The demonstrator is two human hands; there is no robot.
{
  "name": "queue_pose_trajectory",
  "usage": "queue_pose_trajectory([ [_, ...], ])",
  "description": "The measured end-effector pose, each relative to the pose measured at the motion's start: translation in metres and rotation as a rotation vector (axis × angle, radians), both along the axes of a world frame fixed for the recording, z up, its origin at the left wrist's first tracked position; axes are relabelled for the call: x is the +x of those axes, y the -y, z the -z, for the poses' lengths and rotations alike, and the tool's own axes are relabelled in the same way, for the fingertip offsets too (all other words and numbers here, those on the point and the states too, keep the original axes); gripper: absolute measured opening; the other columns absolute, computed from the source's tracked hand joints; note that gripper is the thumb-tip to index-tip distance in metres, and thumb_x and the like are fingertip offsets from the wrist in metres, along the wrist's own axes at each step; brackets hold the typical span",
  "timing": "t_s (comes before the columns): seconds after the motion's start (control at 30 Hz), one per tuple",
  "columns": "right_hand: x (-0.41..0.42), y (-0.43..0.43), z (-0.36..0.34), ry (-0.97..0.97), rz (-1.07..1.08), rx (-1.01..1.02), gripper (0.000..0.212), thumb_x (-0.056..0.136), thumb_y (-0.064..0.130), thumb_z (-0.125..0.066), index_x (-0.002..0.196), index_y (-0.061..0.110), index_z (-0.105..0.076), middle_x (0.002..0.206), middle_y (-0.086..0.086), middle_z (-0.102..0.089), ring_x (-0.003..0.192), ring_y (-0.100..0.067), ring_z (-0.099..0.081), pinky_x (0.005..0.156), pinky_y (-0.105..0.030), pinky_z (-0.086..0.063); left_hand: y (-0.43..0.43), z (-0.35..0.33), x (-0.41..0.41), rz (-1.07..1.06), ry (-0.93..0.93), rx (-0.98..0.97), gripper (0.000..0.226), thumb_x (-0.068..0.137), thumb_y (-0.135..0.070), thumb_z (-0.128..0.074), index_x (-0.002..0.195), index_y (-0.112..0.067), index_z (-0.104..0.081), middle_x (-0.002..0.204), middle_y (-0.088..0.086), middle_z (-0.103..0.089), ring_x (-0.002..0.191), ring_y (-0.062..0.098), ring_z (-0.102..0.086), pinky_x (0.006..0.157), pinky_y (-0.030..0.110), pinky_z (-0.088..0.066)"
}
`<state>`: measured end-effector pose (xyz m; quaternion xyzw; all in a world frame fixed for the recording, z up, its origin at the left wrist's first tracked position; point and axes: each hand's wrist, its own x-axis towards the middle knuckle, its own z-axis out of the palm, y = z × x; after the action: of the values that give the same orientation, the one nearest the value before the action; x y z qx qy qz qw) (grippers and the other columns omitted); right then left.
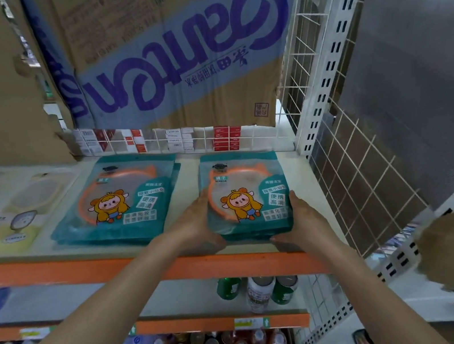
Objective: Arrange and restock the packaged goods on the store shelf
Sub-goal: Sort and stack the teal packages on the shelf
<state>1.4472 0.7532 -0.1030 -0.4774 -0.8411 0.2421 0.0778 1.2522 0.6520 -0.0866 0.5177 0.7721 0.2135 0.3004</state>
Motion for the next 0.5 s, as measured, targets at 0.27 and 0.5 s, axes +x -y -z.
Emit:
queue_pose_trajectory([
  [0.27, -0.0037, 0.0059, 0.0001, -0.039, 0.02, 0.034, 0.085, 0.071, 0.032, -0.079, 0.136, 0.01, -0.03, 0.129, -0.006, -0.052, 0.118, -0.022, -0.049, 0.091, -0.033, -0.044, -0.0016, 0.0063, -0.007, -0.006, -0.009, 0.042, 0.098, 0.059, -0.033, -0.079, 0.137, -0.042, -0.019, 0.126, -0.014, -0.048, 0.111, 0.01, -0.05, 0.097, 0.03, -0.044],
  [0.5, 0.0023, 0.0042, 0.0004, -0.089, 0.045, -0.058, 0.094, 0.069, 0.042, -0.078, 0.141, 0.016, -0.024, 0.133, -0.001, -0.052, 0.12, -0.019, -0.049, 0.093, -0.035, -0.047, 0.0024, -0.0008, -0.0083, 0.062, -0.033, 0.015, 0.114, 0.067, -0.033, -0.079, 0.148, -0.027, 0.001, 0.155, -0.006, -0.009, 0.142, 0.017, -0.016, 0.112, 0.029, -0.021],
])
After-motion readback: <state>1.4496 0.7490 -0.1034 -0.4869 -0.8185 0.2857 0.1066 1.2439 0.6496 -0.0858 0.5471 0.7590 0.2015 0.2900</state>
